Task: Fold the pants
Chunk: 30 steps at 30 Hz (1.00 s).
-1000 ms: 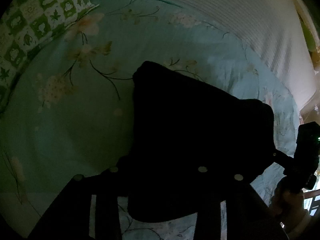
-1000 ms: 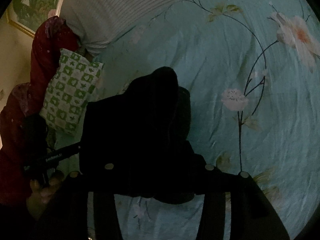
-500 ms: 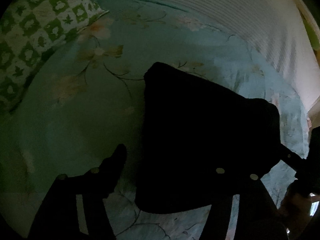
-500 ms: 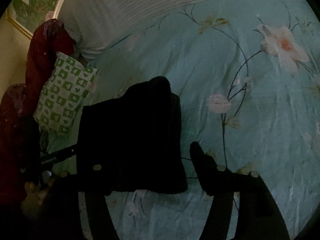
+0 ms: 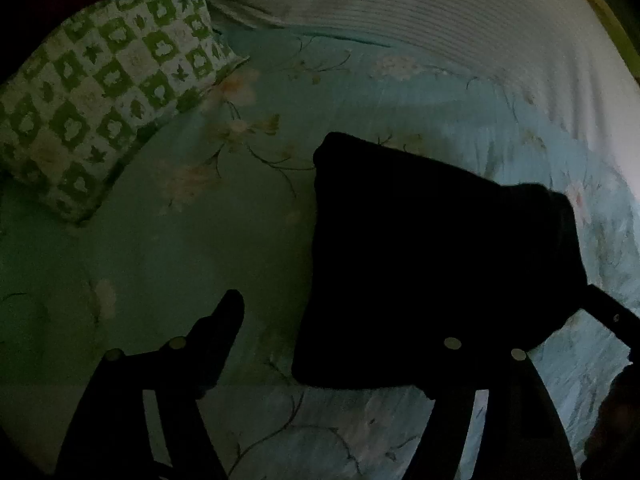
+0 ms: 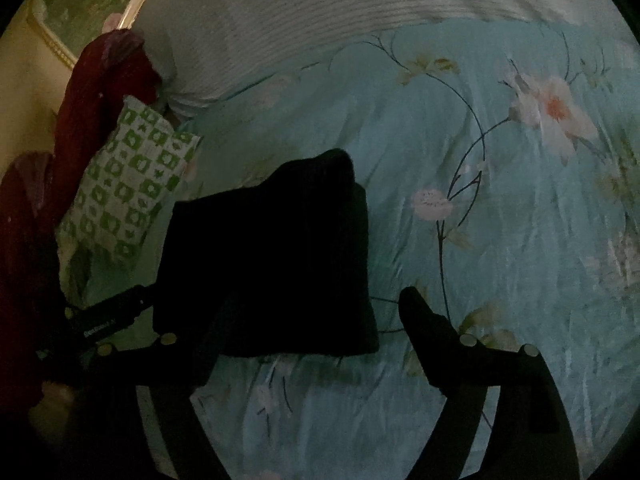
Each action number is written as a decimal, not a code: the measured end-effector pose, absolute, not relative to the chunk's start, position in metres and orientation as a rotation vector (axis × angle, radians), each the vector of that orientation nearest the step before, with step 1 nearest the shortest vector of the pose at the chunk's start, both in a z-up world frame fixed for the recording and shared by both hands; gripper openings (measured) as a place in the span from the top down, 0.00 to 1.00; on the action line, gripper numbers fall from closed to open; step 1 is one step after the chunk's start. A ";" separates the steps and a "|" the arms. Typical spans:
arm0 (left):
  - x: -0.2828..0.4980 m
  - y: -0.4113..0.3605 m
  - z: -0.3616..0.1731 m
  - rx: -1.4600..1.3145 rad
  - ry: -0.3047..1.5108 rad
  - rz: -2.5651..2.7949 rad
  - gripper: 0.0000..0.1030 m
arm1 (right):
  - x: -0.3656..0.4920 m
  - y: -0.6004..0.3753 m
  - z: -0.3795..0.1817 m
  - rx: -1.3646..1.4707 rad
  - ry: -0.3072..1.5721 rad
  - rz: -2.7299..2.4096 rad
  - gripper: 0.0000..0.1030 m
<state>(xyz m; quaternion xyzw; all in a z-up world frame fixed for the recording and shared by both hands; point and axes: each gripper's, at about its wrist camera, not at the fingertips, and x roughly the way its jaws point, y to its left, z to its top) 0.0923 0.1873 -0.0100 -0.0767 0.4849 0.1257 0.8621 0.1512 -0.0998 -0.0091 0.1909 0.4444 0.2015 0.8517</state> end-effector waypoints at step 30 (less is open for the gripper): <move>0.041 0.155 -0.011 -0.074 0.918 0.306 0.19 | 0.084 -0.060 0.001 0.062 0.754 0.380 0.14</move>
